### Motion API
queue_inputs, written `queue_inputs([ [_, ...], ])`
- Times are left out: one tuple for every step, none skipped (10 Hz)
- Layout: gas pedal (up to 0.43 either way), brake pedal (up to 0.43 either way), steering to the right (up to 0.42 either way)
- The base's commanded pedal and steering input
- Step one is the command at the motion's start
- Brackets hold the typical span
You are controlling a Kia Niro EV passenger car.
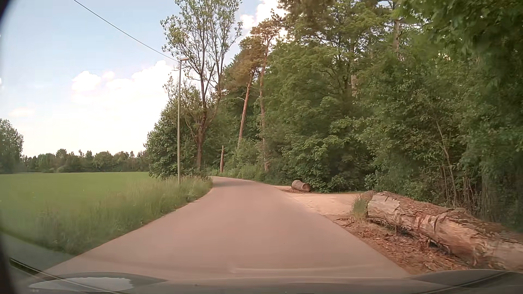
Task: Follow the waypoints while adhering to traffic rules and regulations
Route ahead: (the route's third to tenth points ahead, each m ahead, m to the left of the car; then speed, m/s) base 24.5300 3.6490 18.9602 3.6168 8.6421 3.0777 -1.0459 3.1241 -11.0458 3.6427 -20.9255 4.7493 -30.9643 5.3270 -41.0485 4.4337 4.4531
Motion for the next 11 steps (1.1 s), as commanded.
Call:
queue_inputs([
  [0.028,0.018,-0.025],
  [0.028,0.018,-0.032],
  [0.028,0.018,-0.033],
  [0.008,0.018,-0.031],
  [0.000,0.018,-0.027],
  [0.000,0.018,-0.020],
  [0.000,0.018,-0.018],
  [0.000,0.018,-0.019],
  [0.000,0.018,-0.022],
  [0.000,0.030,-0.027],
  [0.000,0.037,-0.031],
])
